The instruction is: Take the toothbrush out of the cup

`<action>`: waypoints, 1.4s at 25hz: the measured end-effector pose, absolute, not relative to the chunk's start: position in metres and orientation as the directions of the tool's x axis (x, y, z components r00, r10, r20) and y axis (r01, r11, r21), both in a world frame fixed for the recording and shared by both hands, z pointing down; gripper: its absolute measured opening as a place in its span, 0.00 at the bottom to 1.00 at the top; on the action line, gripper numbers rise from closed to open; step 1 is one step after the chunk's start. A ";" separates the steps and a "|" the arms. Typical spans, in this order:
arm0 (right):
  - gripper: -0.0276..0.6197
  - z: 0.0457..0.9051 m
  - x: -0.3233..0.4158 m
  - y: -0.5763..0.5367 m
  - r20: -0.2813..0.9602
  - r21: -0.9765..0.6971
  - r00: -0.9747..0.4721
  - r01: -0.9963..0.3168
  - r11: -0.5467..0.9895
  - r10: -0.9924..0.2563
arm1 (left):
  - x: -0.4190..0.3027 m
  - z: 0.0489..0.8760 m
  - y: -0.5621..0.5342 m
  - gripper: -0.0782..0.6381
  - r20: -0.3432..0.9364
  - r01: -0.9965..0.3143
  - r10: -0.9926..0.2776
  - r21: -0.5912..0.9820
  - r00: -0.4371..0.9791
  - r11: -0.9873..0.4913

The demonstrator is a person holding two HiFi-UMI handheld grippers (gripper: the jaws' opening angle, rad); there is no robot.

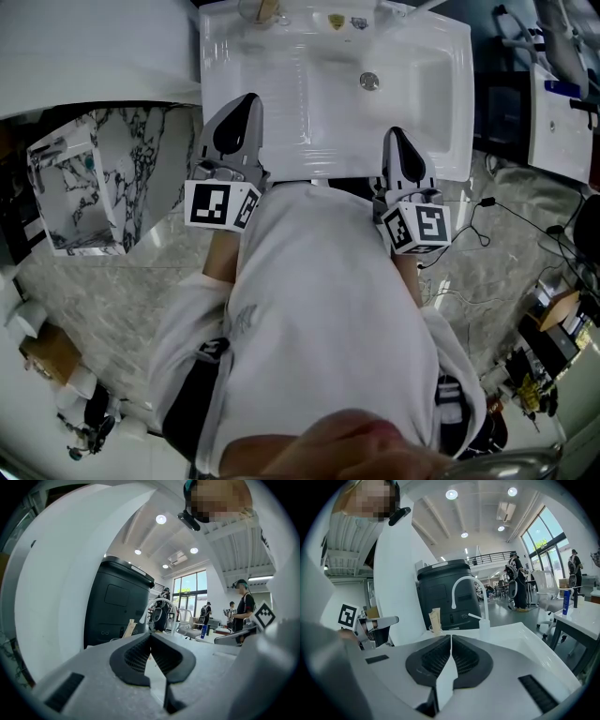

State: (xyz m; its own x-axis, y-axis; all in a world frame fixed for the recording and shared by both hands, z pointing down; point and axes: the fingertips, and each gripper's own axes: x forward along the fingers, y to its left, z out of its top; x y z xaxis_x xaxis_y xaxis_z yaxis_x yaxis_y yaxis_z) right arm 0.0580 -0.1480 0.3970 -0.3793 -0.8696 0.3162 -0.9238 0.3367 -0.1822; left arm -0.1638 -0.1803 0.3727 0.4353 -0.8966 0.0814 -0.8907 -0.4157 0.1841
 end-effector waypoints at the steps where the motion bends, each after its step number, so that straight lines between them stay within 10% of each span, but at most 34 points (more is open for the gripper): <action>1: 0.07 0.397 0.058 -0.148 0.315 -0.182 -0.379 -0.924 0.337 -0.870 | -0.164 0.373 -0.180 0.13 0.082 -0.891 -0.897 0.184 0.434 -0.414; 20: 0.07 0.403 0.051 -0.154 0.315 -0.197 -0.374 -0.925 0.325 -0.872 | -0.180 0.366 -0.199 0.13 0.090 -0.906 -0.902 0.054 0.423 -0.419; 35: 0.07 0.410 0.061 -0.160 0.343 -0.200 -0.313 -0.946 0.257 -0.886 | -0.179 0.369 -0.276 0.39 0.089 -0.864 -0.859 0.025 0.504 -0.504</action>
State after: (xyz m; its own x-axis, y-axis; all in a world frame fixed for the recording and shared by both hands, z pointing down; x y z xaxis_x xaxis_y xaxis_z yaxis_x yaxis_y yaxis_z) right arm 0.0611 -0.1601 0.4105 -0.3130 -0.8856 0.3432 -0.9456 0.2566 -0.2001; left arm -0.1785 -0.2761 0.3688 0.5037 -0.8593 0.0890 -0.8636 -0.5036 0.0252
